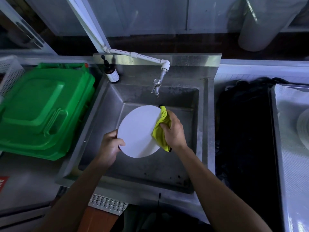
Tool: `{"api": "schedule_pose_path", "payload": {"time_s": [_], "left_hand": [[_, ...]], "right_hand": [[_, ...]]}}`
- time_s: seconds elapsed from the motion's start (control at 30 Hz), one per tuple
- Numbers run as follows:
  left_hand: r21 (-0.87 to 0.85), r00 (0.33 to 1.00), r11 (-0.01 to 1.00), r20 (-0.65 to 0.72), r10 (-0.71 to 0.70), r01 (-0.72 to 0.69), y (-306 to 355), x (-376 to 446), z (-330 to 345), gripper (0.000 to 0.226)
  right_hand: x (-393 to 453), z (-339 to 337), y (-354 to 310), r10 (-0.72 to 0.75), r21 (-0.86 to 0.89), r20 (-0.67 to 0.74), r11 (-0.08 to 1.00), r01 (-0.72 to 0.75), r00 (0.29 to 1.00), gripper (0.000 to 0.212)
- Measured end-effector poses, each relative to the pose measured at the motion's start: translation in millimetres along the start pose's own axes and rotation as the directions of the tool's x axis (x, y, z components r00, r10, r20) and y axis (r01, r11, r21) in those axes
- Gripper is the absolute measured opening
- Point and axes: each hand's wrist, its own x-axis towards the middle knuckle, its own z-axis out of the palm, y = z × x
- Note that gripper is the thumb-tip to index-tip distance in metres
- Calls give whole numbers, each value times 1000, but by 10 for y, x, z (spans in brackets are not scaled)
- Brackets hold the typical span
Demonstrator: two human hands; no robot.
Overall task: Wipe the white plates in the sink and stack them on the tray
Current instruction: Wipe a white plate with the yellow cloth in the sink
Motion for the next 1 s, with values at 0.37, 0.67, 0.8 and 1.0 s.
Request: {"api": "schedule_pose_path", "payload": {"time_s": [0.37,0.67,0.8,1.0], "left_hand": [[463,975,871,207,77,-167,208,138,-29,46],[522,969,826,223,108,-212,163,222,133,60],[459,959,842,136,250,-285,64,166,239,64],[-37,963,995,-250,-104,98,-308,57,175,30]], "right_hand": [[92,6,-141,-256,-271,165,917,294,952,38],[-49,8,-248,-326,-461,138,815,352,935,39],[-95,-57,-267,-356,-467,37,820,332,934,38],[-108,-187,-234,-357,-439,-138,858,266,924,33]]}}
